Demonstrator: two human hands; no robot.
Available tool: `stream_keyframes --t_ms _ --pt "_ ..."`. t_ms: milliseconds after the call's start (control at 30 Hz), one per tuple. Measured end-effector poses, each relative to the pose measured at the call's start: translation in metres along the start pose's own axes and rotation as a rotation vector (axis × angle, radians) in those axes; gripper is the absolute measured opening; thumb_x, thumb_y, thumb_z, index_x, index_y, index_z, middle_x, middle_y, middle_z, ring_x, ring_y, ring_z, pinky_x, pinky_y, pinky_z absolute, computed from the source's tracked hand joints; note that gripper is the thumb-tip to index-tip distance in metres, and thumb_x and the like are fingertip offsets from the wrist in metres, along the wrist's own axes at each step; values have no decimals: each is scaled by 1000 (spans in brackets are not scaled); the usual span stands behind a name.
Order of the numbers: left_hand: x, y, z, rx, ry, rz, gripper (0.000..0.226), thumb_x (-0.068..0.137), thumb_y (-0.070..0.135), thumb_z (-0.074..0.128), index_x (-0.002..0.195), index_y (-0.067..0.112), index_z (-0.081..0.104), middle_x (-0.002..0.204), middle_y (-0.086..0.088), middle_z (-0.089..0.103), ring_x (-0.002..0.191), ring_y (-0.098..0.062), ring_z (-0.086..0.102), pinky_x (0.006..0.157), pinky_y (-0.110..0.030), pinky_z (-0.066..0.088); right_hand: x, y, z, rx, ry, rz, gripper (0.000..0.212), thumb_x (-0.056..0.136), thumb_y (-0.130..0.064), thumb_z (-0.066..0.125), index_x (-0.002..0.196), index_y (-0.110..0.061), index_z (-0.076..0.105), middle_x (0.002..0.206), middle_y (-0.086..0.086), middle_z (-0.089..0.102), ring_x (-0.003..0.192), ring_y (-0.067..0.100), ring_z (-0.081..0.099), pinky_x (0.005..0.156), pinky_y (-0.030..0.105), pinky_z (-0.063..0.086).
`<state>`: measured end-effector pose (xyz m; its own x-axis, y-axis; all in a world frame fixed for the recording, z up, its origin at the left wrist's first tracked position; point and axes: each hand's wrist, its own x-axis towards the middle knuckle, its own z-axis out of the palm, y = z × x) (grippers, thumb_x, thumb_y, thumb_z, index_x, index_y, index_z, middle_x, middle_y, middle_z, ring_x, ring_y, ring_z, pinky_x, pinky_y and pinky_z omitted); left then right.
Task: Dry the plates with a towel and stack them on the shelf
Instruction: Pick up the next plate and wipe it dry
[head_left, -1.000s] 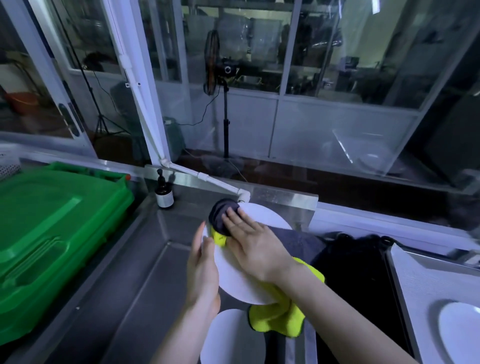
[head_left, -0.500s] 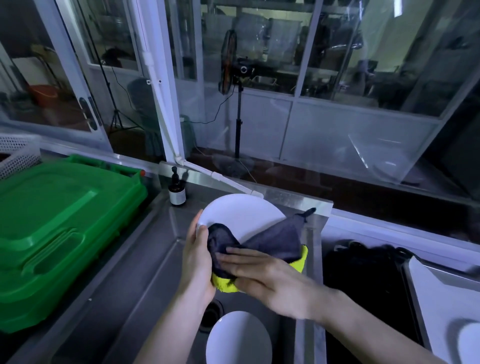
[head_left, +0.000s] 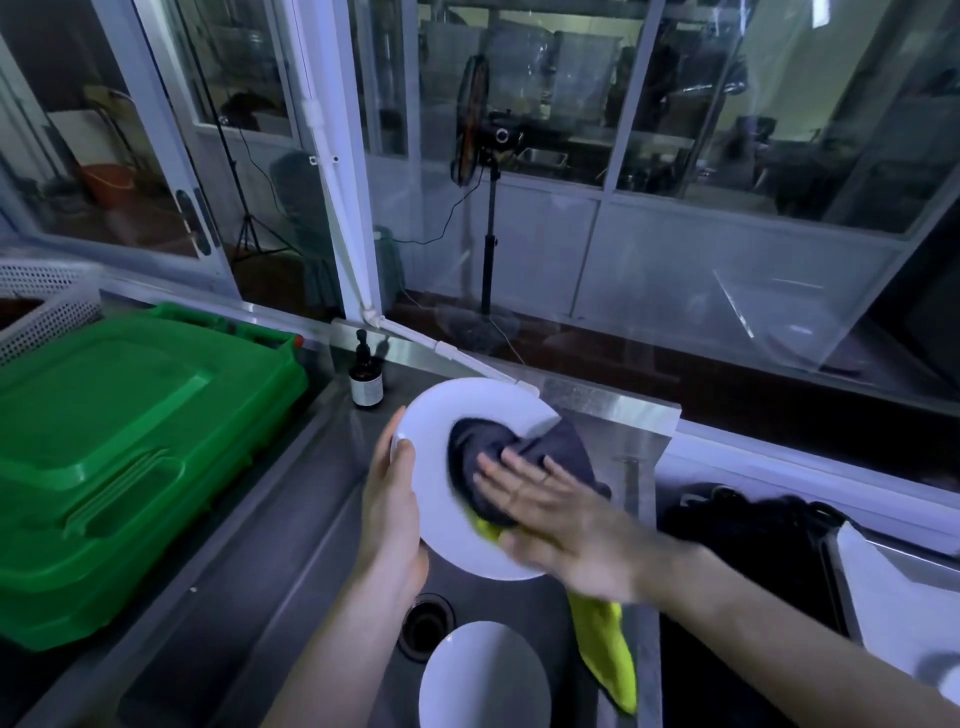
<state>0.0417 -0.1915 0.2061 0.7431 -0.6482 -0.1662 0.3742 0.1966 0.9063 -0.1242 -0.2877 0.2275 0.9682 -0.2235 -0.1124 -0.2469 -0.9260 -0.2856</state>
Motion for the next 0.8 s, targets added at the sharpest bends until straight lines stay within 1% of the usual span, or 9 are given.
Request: stream_keyframes --t_ms 133,200,267,333,433,567,633,733,800 --pt "3 -12 6 16 -45 -40 29 108 29 41 123 42 62 109 21 69 89 10 68 72 -16 52 7 -22 6 367 -24 -63 47 106 -36 27 153 -33 20 159 -25 4 144 -11 -10 118 24 -11" --pt "3 -13 7 33 -85 -79 31 108 29 39 122 44 62 113 17 70 100 6 68 78 -17 53 17 -15 -2 499 19 -23 44 107 -23 33 150 -26 31 158 -20 16 145 -10 -2 119 20 -6" --pt "2 -12 7 57 -144 -83 35 110 27 36 135 41 55 130 10 66 120 -5 62 98 -27 50 28 -3 -9 414 78 -14 47 104 -13 41 150 -20 33 157 -16 17 147 -2 2 120 21 -2" --pt "1 -9 6 104 -194 -42 37 110 26 35 140 39 52 137 11 63 128 -8 57 106 -34 45 37 13 -16 281 140 -8 55 100 -8 50 151 -14 30 158 -7 15 149 8 5 122 26 4" --pt "7 -7 -2 142 -233 2 39 109 21 36 139 37 55 136 11 64 129 -13 58 108 -42 45 41 26 -27 111 207 46 65 96 -27 61 151 -17 29 161 -2 14 149 9 6 122 33 10" --pt "14 0 -6 -7 -181 -67 34 102 31 49 133 26 61 129 -2 70 116 -19 67 99 -42 52 24 0 -10 -197 155 -149 82 87 -66 50 153 -29 18 161 -10 3 150 9 -7 123 34 -6" --pt "18 -1 -3 -36 -157 -113 28 102 33 49 124 26 65 116 -3 75 100 -15 73 84 -34 59 23 -16 -1 -162 94 -186 82 87 -73 37 154 -34 10 161 -15 -4 147 2 -16 120 32 -13" --pt "26 -6 -3 -29 -207 -151 24 104 33 44 114 23 63 98 4 75 76 -5 74 62 -20 59 34 -20 -10 239 -13 -94 56 102 -52 28 153 -32 22 160 -21 2 143 -10 -17 118 24 -14" --pt "23 -4 -5 -17 -229 -159 25 103 33 47 120 24 63 104 4 73 79 -6 74 64 -21 60 39 -12 -15 337 29 -54 47 106 -34 33 152 -28 28 159 -20 8 144 -10 -10 118 19 -11"
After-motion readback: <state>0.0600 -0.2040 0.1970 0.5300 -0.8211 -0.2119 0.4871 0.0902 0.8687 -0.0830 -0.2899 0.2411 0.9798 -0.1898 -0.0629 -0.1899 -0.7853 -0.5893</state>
